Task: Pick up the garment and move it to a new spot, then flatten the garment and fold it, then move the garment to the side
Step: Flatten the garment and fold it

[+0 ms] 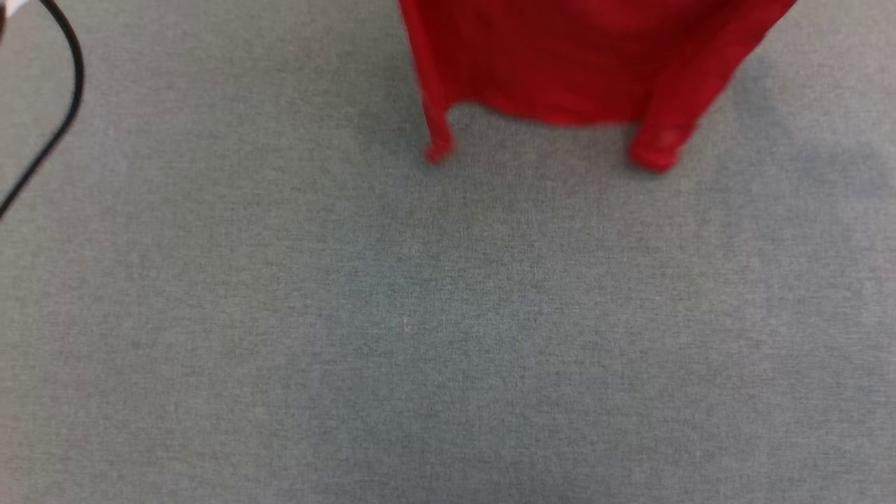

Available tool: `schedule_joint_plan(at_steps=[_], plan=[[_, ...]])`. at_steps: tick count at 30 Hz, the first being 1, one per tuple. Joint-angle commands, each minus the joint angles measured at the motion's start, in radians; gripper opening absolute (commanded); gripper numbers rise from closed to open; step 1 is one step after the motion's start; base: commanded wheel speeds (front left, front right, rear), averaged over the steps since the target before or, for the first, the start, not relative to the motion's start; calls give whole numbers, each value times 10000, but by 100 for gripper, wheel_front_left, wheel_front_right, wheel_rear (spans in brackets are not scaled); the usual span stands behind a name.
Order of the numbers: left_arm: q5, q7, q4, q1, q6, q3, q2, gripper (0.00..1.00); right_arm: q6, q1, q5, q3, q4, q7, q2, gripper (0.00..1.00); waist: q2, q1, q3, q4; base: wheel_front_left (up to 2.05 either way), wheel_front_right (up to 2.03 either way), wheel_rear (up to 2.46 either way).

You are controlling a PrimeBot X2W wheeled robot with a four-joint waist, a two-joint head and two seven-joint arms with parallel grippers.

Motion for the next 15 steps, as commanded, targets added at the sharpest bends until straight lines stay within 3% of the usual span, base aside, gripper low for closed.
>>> schedule_joint_plan(at_steps=[1,15], plan=[[205,-195,255,-449,-41,98,-87,0,-7,-550,-169,95,309,-251,77,0,33,0,715,-133,0,0,0],[419,-1308,2296,-2414,-410,362,-613,0,-7,-4272,-735,1430,3404,-1863,958,0,33,0,1607,-214,0,0,0]])
